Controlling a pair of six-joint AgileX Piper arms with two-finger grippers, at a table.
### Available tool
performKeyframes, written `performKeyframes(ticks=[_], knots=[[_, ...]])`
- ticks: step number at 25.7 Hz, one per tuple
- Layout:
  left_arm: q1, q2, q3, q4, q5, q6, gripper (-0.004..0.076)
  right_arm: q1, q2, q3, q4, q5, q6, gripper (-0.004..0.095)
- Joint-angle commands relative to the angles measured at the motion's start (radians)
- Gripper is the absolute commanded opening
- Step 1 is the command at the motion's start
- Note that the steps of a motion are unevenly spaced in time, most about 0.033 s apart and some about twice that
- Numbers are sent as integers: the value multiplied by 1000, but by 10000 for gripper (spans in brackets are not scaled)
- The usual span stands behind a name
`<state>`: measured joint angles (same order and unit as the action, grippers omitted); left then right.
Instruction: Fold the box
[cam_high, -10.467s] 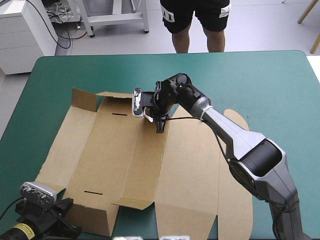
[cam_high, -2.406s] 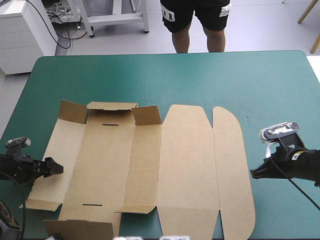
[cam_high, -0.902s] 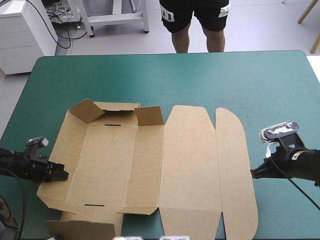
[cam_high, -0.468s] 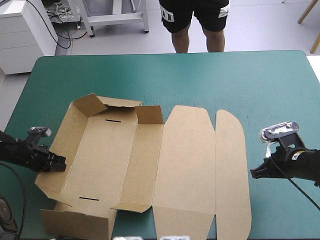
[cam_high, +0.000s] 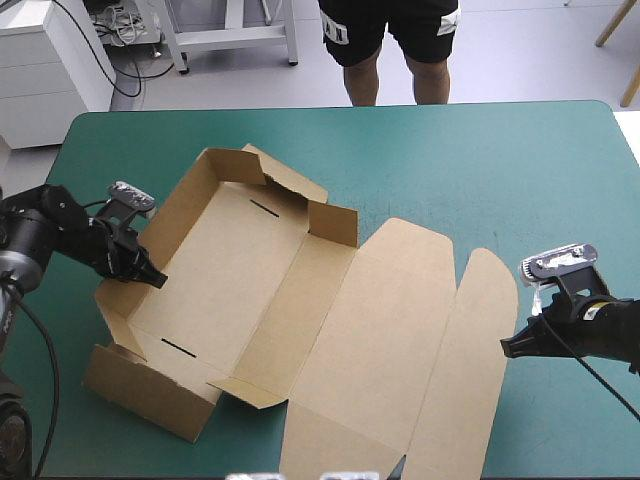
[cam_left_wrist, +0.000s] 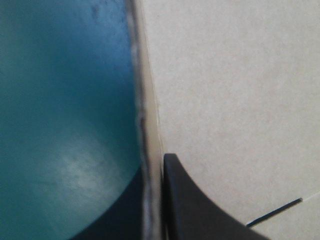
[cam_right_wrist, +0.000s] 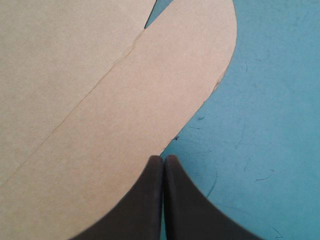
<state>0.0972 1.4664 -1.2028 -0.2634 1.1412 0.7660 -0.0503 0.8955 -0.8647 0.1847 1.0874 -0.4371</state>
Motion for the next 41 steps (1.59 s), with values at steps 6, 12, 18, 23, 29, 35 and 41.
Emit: performKeyframes(ticks=[6, 12, 18, 23, 29, 35, 41], knots=[[-297, -30, -145, 282, -183, -63, -8, -5, -12, -25, 13, -28, -8, -16], [-501, -22, -146, 495, -332, -115, -8, -5, -12, -25, 13, -28, -8, -16], [-663, 12, -149, 727, -480, -239, -8, -5, -12, -25, 13, -28, -8, -16], [-764, 36, -149, 878, -556, -312, -8, -5, -12, -25, 13, -28, -8, -16], [-849, 58, -151, 1016, -588, -385, -8, -5, -12, -25, 13, -28, -8, -16], [-950, 69, -147, 1254, -590, -607, -8, -5, -12, -25, 9, -28, -5, -16], [-1046, 69, -15, 1702, -510, -992, -8, -5, -12, -25, 7, -16, 2, -16]])
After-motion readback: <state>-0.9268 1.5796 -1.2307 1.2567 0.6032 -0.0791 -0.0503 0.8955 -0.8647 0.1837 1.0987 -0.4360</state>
